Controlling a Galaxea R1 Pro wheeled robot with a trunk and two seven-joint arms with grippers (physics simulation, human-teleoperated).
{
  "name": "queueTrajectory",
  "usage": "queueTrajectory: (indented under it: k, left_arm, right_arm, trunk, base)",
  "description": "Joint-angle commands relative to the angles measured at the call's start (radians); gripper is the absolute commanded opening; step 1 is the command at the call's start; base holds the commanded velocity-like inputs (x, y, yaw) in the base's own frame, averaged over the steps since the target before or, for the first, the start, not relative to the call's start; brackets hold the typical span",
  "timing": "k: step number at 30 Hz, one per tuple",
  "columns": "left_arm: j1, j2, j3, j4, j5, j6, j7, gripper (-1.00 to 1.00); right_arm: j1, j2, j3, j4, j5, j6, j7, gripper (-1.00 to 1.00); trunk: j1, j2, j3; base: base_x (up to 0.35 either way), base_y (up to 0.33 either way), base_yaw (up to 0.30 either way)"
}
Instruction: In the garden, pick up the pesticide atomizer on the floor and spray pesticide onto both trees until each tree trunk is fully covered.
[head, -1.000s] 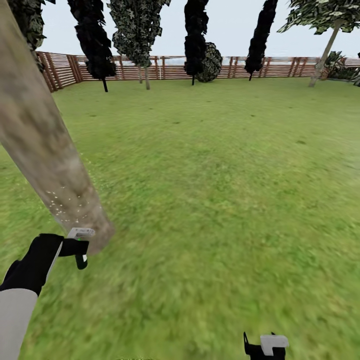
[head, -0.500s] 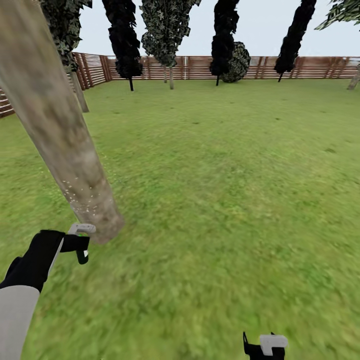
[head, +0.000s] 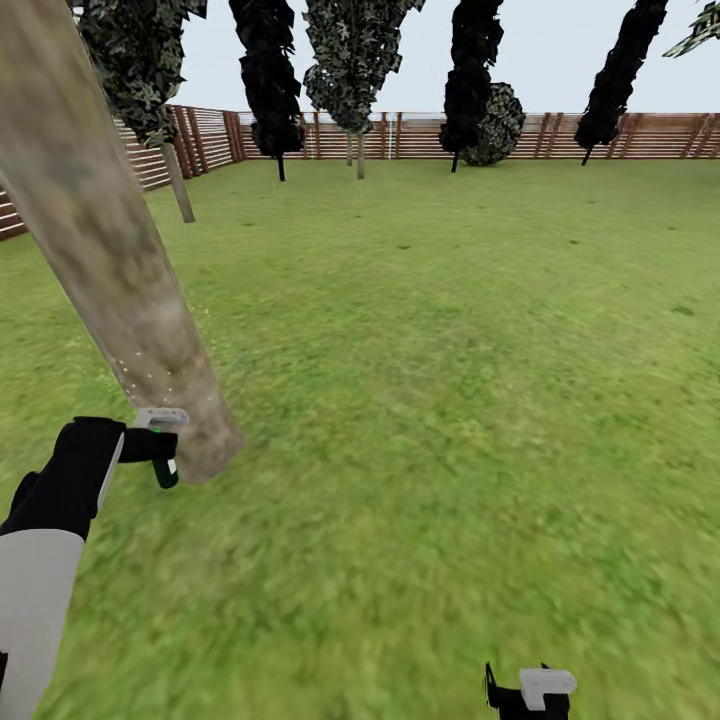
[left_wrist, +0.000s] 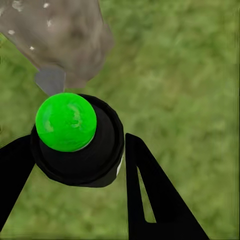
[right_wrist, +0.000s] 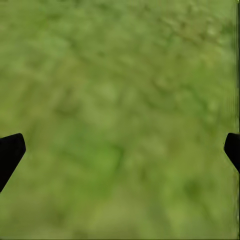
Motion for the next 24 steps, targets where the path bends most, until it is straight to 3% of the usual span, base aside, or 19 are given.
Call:
queueTrajectory:
  k: [1, 4, 10, 18, 24]
  left_arm:
    - [0.000, 0.003, 0.002, -0.001, -0.009, 0.005, -0.009, -1.00]
    - [0.004, 0.009, 0.002, -0.001, -0.010, 0.007, -0.007, -1.00]
    - [0.009, 0.007, 0.009, -0.001, -0.066, 0.005, -0.006, -1.00]
    - [0.011, -0.001, -0.001, 0.000, -0.068, 0.005, -0.006, -1.00]
    - [0.011, -0.001, -0.001, 0.000, -0.068, 0.005, -0.006, -1.00]
  right_arm:
    - [-0.001, 0.000, 0.009, 0.001, 0.000, -0.001, -0.008, 1.00]
    - [-0.001, -0.001, 0.009, 0.001, 0.000, -0.001, -0.009, 1.00]
    - [-0.001, 0.000, 0.009, 0.002, 0.001, -0.001, -0.009, 1.00]
    - [-0.001, 0.000, 0.009, 0.002, 0.002, -0.001, -0.008, 1.00]
    - [-0.001, 0.000, 0.009, 0.002, 0.002, -0.001, -0.008, 1.00]
  trunk:
    - [0.000, 0.000, -0.001]
    - [0.000, 0.000, -0.001]
    - [0.000, 0.000, -0.001]
    - [0.000, 0.000, -0.001]
    - [0.000, 0.000, -0.001]
  base:
    - [0.244, -0.190, 0.000]
    - [0.279, -0.147, 0.012]
    - [0.297, -0.118, 0.232]
    - [0.252, -0.168, 0.261]
    - [0.163, -0.232, 0.023]
